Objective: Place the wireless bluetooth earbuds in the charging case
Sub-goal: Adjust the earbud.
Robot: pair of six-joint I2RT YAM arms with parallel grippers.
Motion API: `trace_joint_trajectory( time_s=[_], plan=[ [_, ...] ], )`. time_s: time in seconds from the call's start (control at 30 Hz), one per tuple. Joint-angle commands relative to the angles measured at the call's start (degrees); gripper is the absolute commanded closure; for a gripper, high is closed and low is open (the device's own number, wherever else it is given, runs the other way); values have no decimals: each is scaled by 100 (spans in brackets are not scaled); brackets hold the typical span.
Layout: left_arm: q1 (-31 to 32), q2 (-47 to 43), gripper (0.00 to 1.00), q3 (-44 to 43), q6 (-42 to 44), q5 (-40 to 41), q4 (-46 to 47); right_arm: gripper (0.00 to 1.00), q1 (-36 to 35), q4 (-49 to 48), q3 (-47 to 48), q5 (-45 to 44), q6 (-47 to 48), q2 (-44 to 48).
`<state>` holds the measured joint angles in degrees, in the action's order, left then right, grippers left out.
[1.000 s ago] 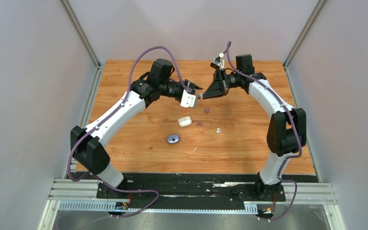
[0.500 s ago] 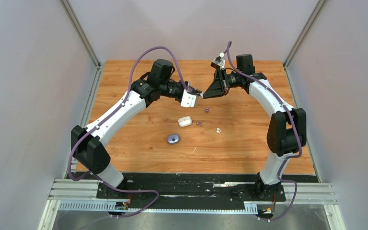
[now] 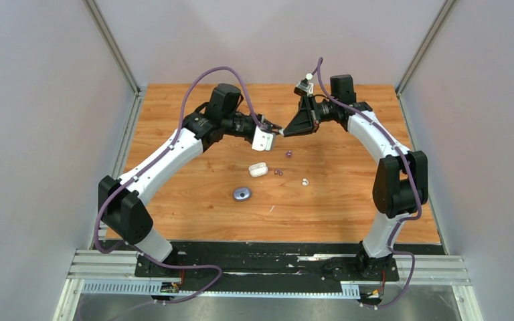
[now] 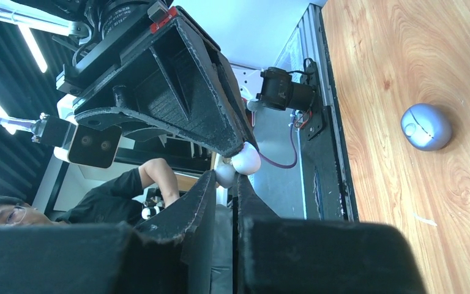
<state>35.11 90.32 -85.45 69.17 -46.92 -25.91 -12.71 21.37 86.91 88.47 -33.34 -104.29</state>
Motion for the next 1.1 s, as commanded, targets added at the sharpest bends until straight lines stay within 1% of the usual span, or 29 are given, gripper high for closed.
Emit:
trace_joint_trajectory(
  time_s=[0.0,0.03,0.1,0.3,0.53,0.7,0.93,1.07],
  plan=[
    [41,-182,71,-45,-113,-204,-29,100,-39,-341,-3,1867,-238,1],
    [40,-195,68,-16,-131,-208,2,100,-39,-350,-4,1867,-242,5],
    [42,-221,68,-8,-162,-228,34,100,-39,-360,-1,1867,-261,-2],
    [40,-252,72,5,-239,-218,45,100,-44,-392,-42,1867,-299,5],
    [40,-393,73,80,-382,-125,221,100,-41,-475,-84,1867,-407,-21],
    [40,-489,67,156,-469,-20,290,100,-39,-545,-118,1869,-477,-30],
    [45,-417,73,33,-453,-89,72,100,-39,-602,-130,1867,-531,-47],
    [40,-286,73,-118,-357,-168,-185,100,-39,-631,-135,1867,-559,-43]
  ],
)
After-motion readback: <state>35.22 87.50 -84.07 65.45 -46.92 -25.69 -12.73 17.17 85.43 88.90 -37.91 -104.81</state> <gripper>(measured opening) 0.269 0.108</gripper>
